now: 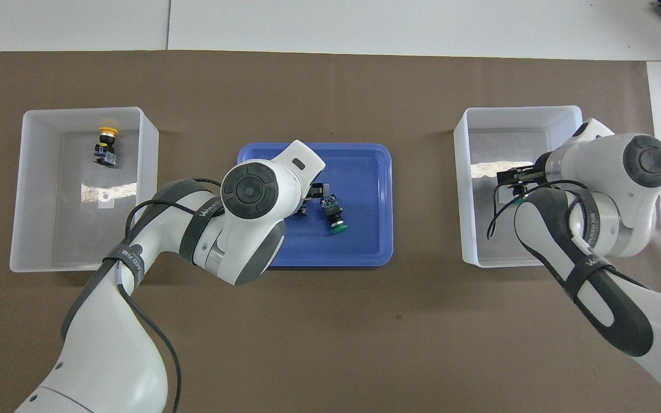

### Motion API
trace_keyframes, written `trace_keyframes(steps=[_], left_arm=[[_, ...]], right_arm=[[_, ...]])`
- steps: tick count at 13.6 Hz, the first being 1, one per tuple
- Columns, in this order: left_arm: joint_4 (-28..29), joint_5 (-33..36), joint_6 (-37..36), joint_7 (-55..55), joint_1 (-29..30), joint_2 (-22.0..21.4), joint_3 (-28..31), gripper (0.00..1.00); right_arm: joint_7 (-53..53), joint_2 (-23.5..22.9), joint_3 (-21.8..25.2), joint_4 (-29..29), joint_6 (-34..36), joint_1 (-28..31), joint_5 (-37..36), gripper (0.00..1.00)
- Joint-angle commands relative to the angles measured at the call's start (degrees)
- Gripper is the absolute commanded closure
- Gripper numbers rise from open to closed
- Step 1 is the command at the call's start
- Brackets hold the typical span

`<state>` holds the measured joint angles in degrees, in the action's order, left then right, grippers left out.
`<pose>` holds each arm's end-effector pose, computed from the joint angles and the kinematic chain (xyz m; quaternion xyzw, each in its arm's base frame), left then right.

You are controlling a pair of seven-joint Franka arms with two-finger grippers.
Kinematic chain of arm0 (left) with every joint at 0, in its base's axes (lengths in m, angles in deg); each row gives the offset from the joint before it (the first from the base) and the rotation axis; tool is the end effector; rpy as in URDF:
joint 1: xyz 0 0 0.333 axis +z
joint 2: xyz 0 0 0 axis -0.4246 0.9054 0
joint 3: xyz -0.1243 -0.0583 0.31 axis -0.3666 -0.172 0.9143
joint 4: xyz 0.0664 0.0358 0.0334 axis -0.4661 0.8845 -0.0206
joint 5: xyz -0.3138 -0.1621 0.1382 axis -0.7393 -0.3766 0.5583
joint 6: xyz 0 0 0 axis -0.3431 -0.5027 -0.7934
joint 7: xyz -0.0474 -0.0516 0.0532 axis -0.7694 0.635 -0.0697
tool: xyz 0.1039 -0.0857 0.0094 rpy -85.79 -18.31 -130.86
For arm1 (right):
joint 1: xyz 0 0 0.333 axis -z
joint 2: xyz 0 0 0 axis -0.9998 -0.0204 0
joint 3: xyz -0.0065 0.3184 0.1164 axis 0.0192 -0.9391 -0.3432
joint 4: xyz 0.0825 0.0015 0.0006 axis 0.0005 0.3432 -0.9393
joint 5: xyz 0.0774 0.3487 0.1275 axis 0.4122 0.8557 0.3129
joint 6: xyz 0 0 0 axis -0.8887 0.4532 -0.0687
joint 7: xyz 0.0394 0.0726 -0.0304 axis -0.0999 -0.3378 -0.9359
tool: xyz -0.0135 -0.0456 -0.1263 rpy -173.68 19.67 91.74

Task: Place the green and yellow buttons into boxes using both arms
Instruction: 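Grasp the second yellow button with the left gripper while the right gripper releases green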

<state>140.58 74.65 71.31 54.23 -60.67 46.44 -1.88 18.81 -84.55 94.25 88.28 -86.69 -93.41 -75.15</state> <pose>0.5409 -0.3728 0.3235 0.9931 0.0041 0.0989 0.0633 0.6167 0.0019 0.3579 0.9937 0.0714 0.0860 0.0037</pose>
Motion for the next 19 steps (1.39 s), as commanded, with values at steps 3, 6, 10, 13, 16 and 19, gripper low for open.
trace_keyframes(steps=[3,6,10,13,16,19], left_arm=[[2.4,1.3,1.8,0.9,-0.5,-0.1,0.7,0.55],[2.3,1.3,0.4,1.0,-0.2,-0.8,0.7,1.00],[2.3,1.3,-5.3,0.5,2.7,-7.5,1.4,1.00],[2.0,1.3,-12.8,-8.9,10.5,-14.4,1.3,1.00],[1.4,1.3,-18.0,-17.3,18.9,-17.0,1.4,1.00],[1.0,1.2,-16.9,-20.8,25.2,-17.0,1.4,1.00]], right_arm=[[7.9,4.7,-0.5,-4.8,10.2,-4.9,0.3,0.00],[10.3,5.4,-0.5,-5.1,10.5,-8.9,0.3,0.00],[15.8,5.4,-1.0,-4.7,9.7,-14.5,2.5,0.00],[15.8,3.5,-1.1,-4.2,4.0,-19.4,6.5,0.00],[17.7,-0.7,-1.1,-4.3,-3.8,-25.3,6.6,0.00],[19.6,-4.9,-1.1,-4.3,-9.2,-29.0,6.5,0.00]])
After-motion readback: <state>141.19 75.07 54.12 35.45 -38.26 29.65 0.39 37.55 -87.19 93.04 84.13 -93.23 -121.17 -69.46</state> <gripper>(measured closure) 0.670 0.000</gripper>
